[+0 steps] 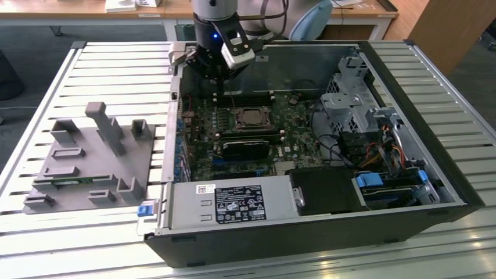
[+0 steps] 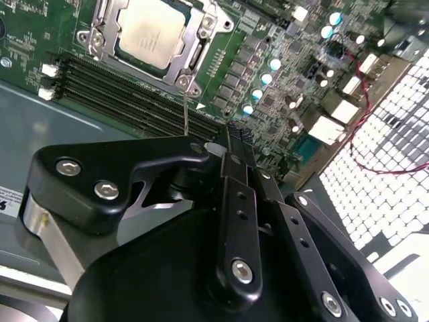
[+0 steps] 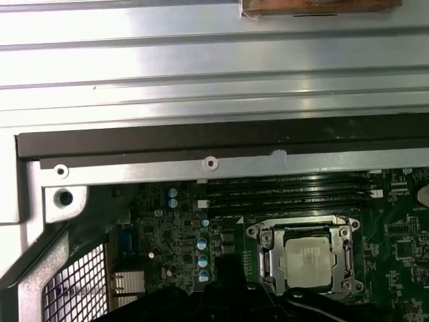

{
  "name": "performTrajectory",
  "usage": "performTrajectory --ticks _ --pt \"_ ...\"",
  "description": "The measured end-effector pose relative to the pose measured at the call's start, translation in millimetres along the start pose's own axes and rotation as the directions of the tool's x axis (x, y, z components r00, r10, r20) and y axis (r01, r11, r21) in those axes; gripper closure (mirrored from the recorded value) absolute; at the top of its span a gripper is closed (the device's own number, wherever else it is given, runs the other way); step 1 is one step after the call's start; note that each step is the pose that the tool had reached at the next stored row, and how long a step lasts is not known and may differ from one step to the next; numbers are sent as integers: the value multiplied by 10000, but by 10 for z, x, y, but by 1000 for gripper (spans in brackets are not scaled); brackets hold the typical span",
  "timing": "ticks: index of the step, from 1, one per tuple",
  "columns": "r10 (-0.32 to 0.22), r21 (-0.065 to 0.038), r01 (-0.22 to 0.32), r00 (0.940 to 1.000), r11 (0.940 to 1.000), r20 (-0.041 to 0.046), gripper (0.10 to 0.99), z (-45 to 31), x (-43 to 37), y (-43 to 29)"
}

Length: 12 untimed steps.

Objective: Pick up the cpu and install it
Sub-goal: 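Install the first cpu locking lever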

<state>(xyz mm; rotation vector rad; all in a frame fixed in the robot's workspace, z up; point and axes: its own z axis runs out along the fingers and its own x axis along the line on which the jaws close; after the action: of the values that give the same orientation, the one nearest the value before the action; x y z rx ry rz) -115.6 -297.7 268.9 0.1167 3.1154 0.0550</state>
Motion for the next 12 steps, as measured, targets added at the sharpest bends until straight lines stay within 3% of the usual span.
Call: performTrajectory --ticks 12 --pt "1 1 -1 10000 10000 -24 965 71 -75 63"
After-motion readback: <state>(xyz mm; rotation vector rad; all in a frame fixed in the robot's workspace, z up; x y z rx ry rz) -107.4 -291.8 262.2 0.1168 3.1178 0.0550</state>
